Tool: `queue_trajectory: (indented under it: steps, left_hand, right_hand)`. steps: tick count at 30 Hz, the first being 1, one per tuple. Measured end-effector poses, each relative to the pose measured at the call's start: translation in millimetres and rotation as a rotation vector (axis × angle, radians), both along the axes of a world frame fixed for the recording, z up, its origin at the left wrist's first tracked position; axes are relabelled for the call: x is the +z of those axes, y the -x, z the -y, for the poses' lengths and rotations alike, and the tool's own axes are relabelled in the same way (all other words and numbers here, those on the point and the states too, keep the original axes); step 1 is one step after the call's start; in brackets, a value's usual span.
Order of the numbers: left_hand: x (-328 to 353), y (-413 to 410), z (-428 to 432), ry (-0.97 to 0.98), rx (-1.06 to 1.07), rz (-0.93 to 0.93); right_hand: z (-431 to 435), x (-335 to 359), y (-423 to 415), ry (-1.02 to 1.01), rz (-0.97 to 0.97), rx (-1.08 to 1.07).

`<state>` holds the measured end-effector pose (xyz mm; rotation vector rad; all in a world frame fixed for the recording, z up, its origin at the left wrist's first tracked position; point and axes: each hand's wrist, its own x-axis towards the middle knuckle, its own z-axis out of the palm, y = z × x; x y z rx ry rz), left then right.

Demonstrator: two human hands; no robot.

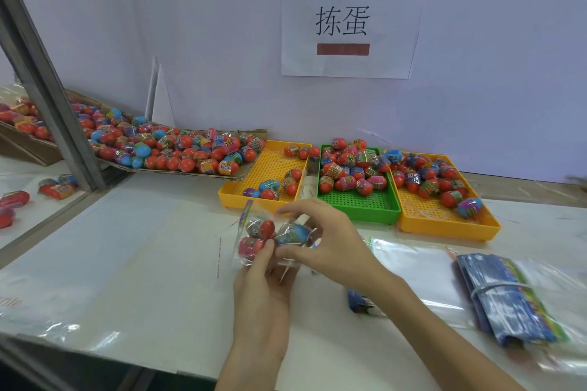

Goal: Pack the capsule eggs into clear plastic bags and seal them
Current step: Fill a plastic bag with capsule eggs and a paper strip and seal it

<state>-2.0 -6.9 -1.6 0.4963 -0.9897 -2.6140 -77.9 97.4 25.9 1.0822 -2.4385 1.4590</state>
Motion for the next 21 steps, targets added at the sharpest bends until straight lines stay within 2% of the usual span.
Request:
queue_trajectory:
  steps: [6, 9, 14, 18, 21]
  left_hand:
    - [4.5, -3.0, 1.0, -0.072, 0.024, -0.039]
    - [5.2, -4.9, 0.4, -0.049, -0.007, -0.048]
    - [7.9, -7.5, -1.5, -0.038, -0.127, -0.061]
    - [9.4, -8.3, -1.2, -0.105, -0.167, -0.093]
    - [10.1, -9.0, -0.4, -0.148, -0.206, -0.113]
  right_hand:
    - [-6.8, 7.8, 4.2, 0.024, 0.152, 0.111]
    - [-5.0, 4.9, 4.4, 0.040, 0.091, 0.027]
    - [-2.4, -7.4, 5.5, -0.060, -0.064, -0.183]
    - [-4.1, -9.4, 8.9, -0.126, 0.006, -0.254]
    - [-5.8, -7.8, 11.5, -0.162, 0.096, -0.214]
